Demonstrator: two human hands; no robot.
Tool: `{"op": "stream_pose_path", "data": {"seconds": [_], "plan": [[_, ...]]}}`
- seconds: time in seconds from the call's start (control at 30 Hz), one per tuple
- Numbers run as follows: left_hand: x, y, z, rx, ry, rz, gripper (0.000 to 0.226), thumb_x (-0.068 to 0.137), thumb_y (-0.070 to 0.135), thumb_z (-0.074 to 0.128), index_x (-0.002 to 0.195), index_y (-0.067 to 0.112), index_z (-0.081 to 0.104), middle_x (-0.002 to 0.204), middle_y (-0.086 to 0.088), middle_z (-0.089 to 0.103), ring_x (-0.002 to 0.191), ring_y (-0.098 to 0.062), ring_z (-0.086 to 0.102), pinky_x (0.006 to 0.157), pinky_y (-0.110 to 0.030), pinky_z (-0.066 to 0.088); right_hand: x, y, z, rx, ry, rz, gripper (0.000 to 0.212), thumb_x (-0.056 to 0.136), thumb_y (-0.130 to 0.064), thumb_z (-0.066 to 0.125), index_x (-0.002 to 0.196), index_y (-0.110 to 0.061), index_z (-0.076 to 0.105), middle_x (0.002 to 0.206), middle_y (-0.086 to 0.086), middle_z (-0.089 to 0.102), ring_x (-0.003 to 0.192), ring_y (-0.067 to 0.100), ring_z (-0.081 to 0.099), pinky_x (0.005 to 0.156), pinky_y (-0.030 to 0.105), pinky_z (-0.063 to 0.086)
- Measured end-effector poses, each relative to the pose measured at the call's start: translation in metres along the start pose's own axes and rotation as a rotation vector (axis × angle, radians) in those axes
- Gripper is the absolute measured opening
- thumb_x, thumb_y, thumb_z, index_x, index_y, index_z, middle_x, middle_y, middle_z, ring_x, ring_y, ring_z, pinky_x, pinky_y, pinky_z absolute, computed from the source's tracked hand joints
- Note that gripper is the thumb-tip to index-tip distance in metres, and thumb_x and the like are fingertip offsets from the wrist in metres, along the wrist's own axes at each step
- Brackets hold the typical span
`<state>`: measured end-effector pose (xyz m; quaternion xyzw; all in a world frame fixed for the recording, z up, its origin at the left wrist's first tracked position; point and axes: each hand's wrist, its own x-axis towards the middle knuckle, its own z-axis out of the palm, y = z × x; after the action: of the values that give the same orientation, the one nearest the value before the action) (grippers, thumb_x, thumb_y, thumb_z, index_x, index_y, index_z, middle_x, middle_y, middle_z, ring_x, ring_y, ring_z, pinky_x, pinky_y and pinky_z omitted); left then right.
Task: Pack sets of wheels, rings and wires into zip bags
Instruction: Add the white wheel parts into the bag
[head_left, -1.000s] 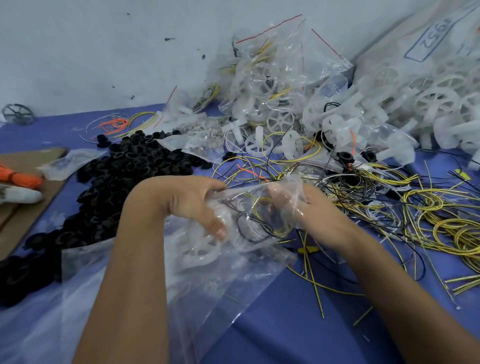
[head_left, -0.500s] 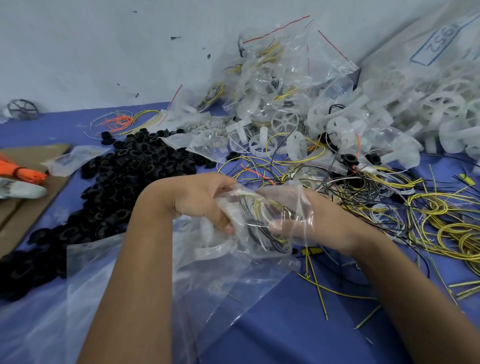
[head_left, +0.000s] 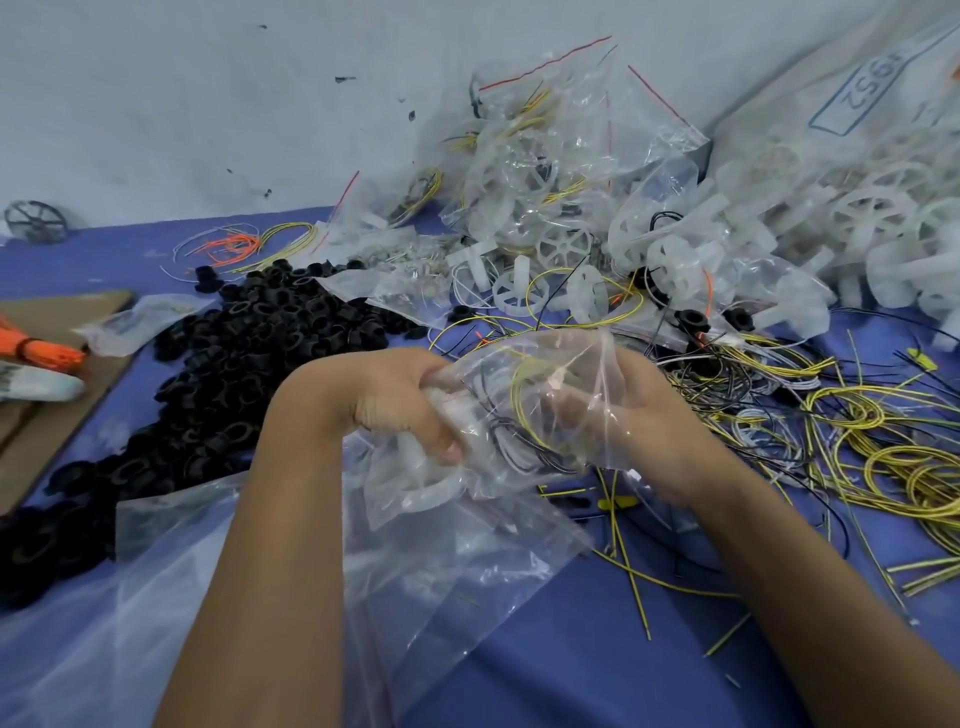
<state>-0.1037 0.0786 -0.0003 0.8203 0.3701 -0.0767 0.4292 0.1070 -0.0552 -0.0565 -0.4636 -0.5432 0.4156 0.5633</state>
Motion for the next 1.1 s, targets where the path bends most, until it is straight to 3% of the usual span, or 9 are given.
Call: {"op": "stream_pose_path", "data": {"seconds": [0.17, 0.33, 0.43, 0.53, 0.67, 0.8, 0.93, 1.0, 1.1], "plan": [[0.0, -0.004, -0.002, -0.086, 0.065, 0.051, 0.059, 0.055, 0.023, 0.088, 0.11, 0.028, 0.07, 0.106, -0.005, 0.077, 0.105, -0.031, 0.073, 0.091, -0.059, 0.058, -0.002, -0.005, -0.006, 0.346, -0.042, -0.014, 0.033, 0.086, -0.007, 0.07, 0.119, -0.004, 0.069, 0.116, 0.017, 0.073, 0.106, 0.03, 0.072, 0.089, 0.041, 0.059], [-0.001, -0.002, -0.002, -0.087, 0.095, 0.143, 0.055, 0.057, 0.022, 0.095, 0.102, 0.037, 0.068, 0.088, 0.013, 0.071, 0.076, -0.004, 0.068, 0.055, -0.019, 0.05, 0.002, -0.002, -0.009, -0.12, 0.16, -0.05, 0.022, 0.095, 0.002, 0.064, 0.112, -0.005, 0.076, 0.109, 0.011, 0.077, 0.1, 0.032, 0.074, 0.09, 0.051, 0.058], [-0.002, -0.004, 0.002, -0.117, -0.011, 0.168, 0.064, 0.054, 0.04, 0.091, 0.112, 0.031, 0.065, 0.096, -0.008, 0.065, 0.079, -0.009, 0.061, 0.061, -0.024, 0.046, 0.001, -0.005, -0.003, -0.139, 0.184, -0.085, 0.024, 0.096, 0.001, 0.063, 0.107, -0.013, 0.08, 0.101, 0.001, 0.079, 0.087, 0.013, 0.073, 0.081, 0.039, 0.06], [-0.005, -0.004, 0.005, -0.298, -0.075, 0.224, 0.06, 0.066, 0.053, 0.077, 0.121, 0.032, 0.066, 0.101, 0.0, 0.072, 0.085, -0.008, 0.065, 0.064, -0.019, 0.051, 0.0, -0.01, -0.007, 0.039, 0.314, -0.142, 0.017, 0.084, -0.025, 0.08, 0.092, -0.01, 0.081, 0.082, 0.002, 0.077, 0.071, 0.012, 0.07, 0.061, 0.038, 0.062], [0.001, 0.007, 0.014, -0.291, -0.005, 0.22, 0.077, 0.076, 0.078, 0.063, 0.129, 0.022, 0.066, 0.093, 0.008, 0.071, 0.076, -0.009, 0.06, 0.067, -0.019, 0.045, -0.002, -0.021, -0.016, 0.036, 0.335, -0.244, 0.026, 0.078, -0.046, 0.081, 0.081, -0.02, 0.082, 0.077, -0.005, 0.076, 0.074, 0.012, 0.071, 0.066, 0.042, 0.062], [0.012, 0.019, 0.025, -0.46, -0.094, 0.184, 0.081, 0.085, 0.075, 0.04, 0.136, 0.016, 0.064, 0.134, -0.019, 0.065, 0.12, -0.027, 0.061, 0.112, -0.049, 0.042, -0.006, -0.022, -0.007, -0.032, 0.19, -0.28, 0.037, 0.089, -0.065, 0.058, 0.077, -0.036, 0.078, 0.076, -0.018, 0.073, 0.072, -0.003, 0.069, 0.064, 0.017, 0.056], [0.02, 0.034, 0.035, -0.558, -0.216, 0.121, 0.066, 0.076, 0.093, 0.037, 0.11, 0.05, 0.076, 0.122, 0.022, 0.071, 0.123, -0.012, 0.064, 0.091, -0.032, 0.059, -0.003, -0.019, -0.012, -0.11, 0.271, -0.274, 0.032, 0.094, -0.038, 0.063, 0.087, -0.014, 0.082, 0.084, 0.01, 0.078, 0.077, 0.026, 0.073, 0.065, 0.044, 0.061], [0.021, 0.034, 0.038, -0.387, -0.153, 0.158, 0.036, 0.077, 0.078, 0.059, 0.098, 0.053, 0.074, 0.099, 0.028, 0.072, 0.105, -0.013, 0.064, 0.069, -0.025, 0.042, -0.001, -0.017, -0.013, -0.101, 0.403, -0.275, 0.015, 0.09, -0.025, 0.073, 0.085, -0.015, 0.083, 0.076, 0.01, 0.077, 0.067, 0.02, 0.067, 0.061, 0.038, 0.054], [0.029, 0.026, 0.043, -0.357, -0.136, 0.265, 0.031, 0.079, 0.038, 0.081, 0.108, 0.034, 0.074, 0.101, 0.005, 0.076, 0.086, -0.011, 0.06, 0.073, -0.03, 0.032, 0.002, -0.015, -0.019, -0.14, 0.637, -0.286, 0.018, 0.094, -0.015, 0.07, 0.08, -0.021, 0.08, 0.073, -0.004, 0.075, 0.067, 0.011, 0.064, 0.064, 0.028, 0.051]]}}
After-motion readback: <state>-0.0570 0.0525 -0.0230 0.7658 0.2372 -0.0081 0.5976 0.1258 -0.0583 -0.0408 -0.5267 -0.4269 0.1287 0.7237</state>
